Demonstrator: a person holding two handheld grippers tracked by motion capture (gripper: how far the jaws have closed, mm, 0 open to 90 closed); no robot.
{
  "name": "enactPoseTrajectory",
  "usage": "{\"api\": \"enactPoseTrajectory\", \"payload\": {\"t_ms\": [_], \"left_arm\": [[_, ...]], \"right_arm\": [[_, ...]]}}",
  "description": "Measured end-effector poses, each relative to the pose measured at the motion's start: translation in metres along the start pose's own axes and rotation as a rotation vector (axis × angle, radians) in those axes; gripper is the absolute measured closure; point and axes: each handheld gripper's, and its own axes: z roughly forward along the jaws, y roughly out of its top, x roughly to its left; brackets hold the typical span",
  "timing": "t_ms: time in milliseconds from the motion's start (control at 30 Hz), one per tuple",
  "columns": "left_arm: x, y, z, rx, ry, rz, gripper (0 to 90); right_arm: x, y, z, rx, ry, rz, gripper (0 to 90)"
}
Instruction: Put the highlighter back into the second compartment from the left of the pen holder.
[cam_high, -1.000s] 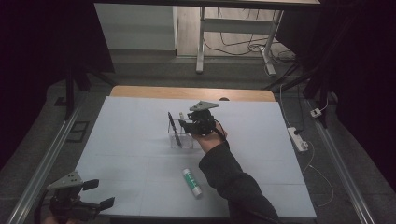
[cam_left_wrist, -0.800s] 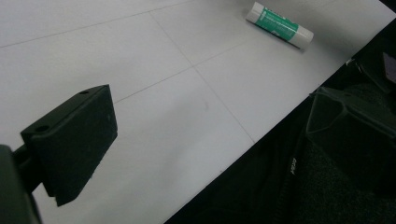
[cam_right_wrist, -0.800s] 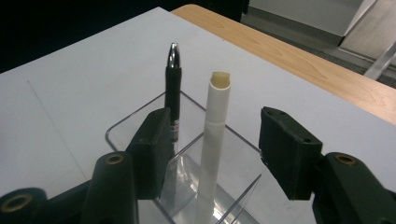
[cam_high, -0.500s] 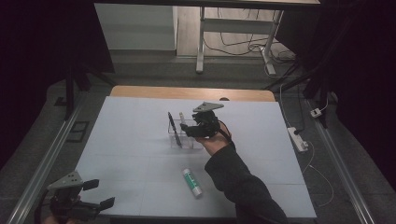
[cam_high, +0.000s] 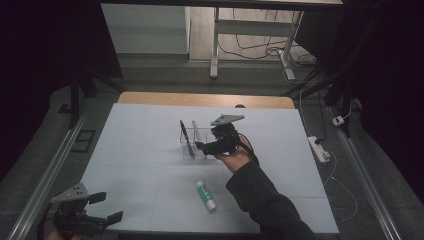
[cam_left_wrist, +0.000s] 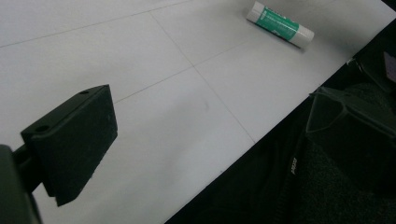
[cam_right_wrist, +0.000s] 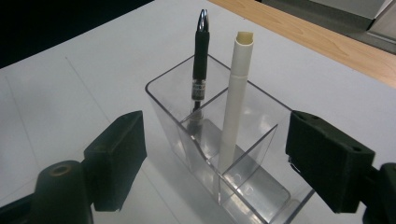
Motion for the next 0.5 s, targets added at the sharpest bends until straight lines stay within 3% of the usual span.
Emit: {"api": "enactPoseTrajectory", "payload": {"t_ms": [200,500], "left_arm": [[0.0,0.0,0.0,0.0,0.0,0.001,2.0],[0.0,0.0,0.0,0.0,0.001,0.002,2.0]], "right_arm": [[0.002,-0.003,-0.008,0.02,0.03,0.006,14.8],[0.008,-0.014,-0.019,0.066,0.04,-0.019,5.7]]}}
